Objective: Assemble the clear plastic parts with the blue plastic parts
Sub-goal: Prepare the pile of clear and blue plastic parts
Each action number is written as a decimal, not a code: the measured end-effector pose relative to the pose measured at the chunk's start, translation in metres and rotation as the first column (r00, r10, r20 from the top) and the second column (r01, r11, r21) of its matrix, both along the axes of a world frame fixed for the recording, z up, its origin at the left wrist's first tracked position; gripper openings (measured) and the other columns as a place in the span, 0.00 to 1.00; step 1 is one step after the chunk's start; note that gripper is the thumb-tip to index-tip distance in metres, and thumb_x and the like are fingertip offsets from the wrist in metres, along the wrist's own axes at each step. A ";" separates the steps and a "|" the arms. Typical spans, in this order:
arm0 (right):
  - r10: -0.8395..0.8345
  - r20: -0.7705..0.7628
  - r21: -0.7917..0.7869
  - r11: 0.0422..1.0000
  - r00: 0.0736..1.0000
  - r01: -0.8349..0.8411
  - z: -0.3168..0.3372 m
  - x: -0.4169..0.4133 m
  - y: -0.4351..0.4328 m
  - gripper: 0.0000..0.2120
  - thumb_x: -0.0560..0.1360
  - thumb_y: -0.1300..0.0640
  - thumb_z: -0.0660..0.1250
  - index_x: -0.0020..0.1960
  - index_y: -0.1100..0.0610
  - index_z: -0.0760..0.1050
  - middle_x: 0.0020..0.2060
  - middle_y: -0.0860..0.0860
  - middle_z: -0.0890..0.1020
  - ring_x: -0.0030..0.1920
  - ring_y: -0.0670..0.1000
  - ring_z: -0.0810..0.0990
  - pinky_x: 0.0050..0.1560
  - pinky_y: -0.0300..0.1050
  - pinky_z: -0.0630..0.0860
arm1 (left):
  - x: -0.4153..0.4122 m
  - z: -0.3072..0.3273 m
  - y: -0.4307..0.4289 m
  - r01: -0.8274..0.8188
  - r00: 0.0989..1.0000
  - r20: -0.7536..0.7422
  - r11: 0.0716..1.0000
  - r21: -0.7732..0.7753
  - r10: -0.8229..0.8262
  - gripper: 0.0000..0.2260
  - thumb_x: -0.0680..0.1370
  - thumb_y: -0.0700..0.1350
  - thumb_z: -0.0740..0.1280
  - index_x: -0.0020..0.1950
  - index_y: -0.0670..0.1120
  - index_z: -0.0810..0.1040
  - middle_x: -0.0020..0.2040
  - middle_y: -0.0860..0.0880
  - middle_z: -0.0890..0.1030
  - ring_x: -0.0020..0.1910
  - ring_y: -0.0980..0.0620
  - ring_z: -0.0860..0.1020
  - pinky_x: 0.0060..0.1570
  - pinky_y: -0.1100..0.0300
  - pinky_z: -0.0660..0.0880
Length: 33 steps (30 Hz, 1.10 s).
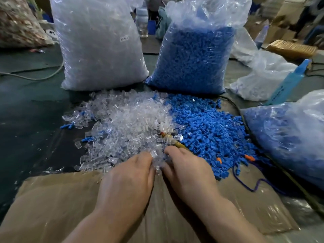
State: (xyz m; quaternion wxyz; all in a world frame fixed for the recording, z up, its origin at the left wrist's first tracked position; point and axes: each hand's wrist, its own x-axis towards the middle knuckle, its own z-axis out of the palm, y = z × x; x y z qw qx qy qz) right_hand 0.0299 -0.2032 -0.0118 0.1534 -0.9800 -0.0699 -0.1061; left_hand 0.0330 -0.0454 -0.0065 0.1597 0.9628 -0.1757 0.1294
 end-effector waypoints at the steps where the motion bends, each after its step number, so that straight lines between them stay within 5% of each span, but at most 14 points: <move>1: 0.006 0.025 0.006 1.000 1.000 -0.006 -0.003 -0.002 0.000 0.12 0.76 0.41 0.55 0.51 0.47 0.69 0.42 0.46 0.78 0.40 0.54 0.78 0.33 0.49 0.70 | 0.000 -0.002 0.002 0.008 1.000 0.025 1.000 -0.019 -0.007 0.07 0.77 0.56 0.68 0.45 0.54 0.74 0.35 0.55 0.79 0.29 0.52 0.79 0.25 0.56 0.75; 4: 0.017 0.044 0.020 1.000 0.999 -0.018 -0.005 -0.003 -0.001 0.09 0.76 0.43 0.56 0.51 0.47 0.69 0.42 0.45 0.79 0.38 0.54 0.79 0.31 0.50 0.71 | 0.002 -0.009 0.001 0.072 0.990 0.129 0.996 -0.058 -0.064 0.06 0.75 0.52 0.71 0.43 0.52 0.78 0.35 0.55 0.79 0.25 0.51 0.78 0.21 0.57 0.74; 10: 0.054 -0.036 0.102 0.994 0.998 -0.050 0.002 0.004 0.007 0.15 0.79 0.45 0.55 0.64 0.41 0.59 0.53 0.43 0.76 0.49 0.52 0.79 0.41 0.51 0.72 | 0.006 -0.009 0.003 0.068 0.993 0.107 0.985 -0.157 -0.051 0.11 0.73 0.57 0.61 0.43 0.53 0.79 0.39 0.54 0.79 0.27 0.51 0.79 0.21 0.58 0.75; 13: 0.045 0.054 0.084 0.995 0.998 -0.049 0.011 0.003 0.010 0.16 0.78 0.44 0.61 0.65 0.42 0.66 0.48 0.43 0.78 0.42 0.51 0.80 0.36 0.49 0.73 | 0.008 -0.014 0.004 0.074 0.995 0.085 0.982 -0.174 -0.059 0.10 0.75 0.58 0.60 0.44 0.54 0.77 0.39 0.55 0.78 0.27 0.52 0.79 0.22 0.57 0.76; 16: -0.172 0.235 0.111 0.983 0.957 0.149 0.023 0.003 -0.010 0.15 0.74 0.44 0.66 0.60 0.44 0.73 0.39 0.39 0.75 0.30 0.40 0.75 0.27 0.35 0.69 | 0.009 -0.012 0.004 0.039 0.999 0.020 0.985 -0.169 -0.036 0.09 0.75 0.60 0.64 0.45 0.56 0.72 0.40 0.58 0.77 0.28 0.57 0.77 0.25 0.59 0.77; 20: -0.529 -0.054 -0.146 0.843 0.847 0.517 0.027 0.013 -0.046 0.24 0.75 0.32 0.56 0.67 0.38 0.58 0.55 0.44 0.66 0.41 0.48 0.67 0.35 0.44 0.67 | 0.008 -0.006 0.003 0.089 0.996 0.020 0.966 -0.242 -0.086 0.14 0.65 0.49 0.81 0.38 0.57 0.76 0.34 0.60 0.76 0.23 0.61 0.73 0.20 0.69 0.70; 25: -0.420 -0.079 -0.164 0.900 0.904 0.404 0.024 0.020 -0.036 0.17 0.78 0.37 0.55 0.65 0.37 0.56 0.56 0.43 0.66 0.41 0.48 0.67 0.36 0.45 0.69 | 0.006 -0.002 0.004 0.101 0.994 -0.009 0.956 -0.274 -0.108 0.13 0.66 0.46 0.81 0.40 0.57 0.78 0.34 0.63 0.76 0.24 0.63 0.73 0.25 0.80 0.59; 33: -0.250 0.172 0.103 0.967 0.953 0.235 0.017 0.021 -0.030 0.12 0.76 0.54 0.68 0.59 0.49 0.76 0.45 0.45 0.77 0.36 0.52 0.78 0.34 0.49 0.76 | 0.008 -0.011 0.011 0.079 0.995 -0.033 0.919 -0.386 -0.099 0.10 0.73 0.50 0.75 0.46 0.59 0.75 0.42 0.63 0.79 0.45 0.62 0.77 0.38 0.73 0.72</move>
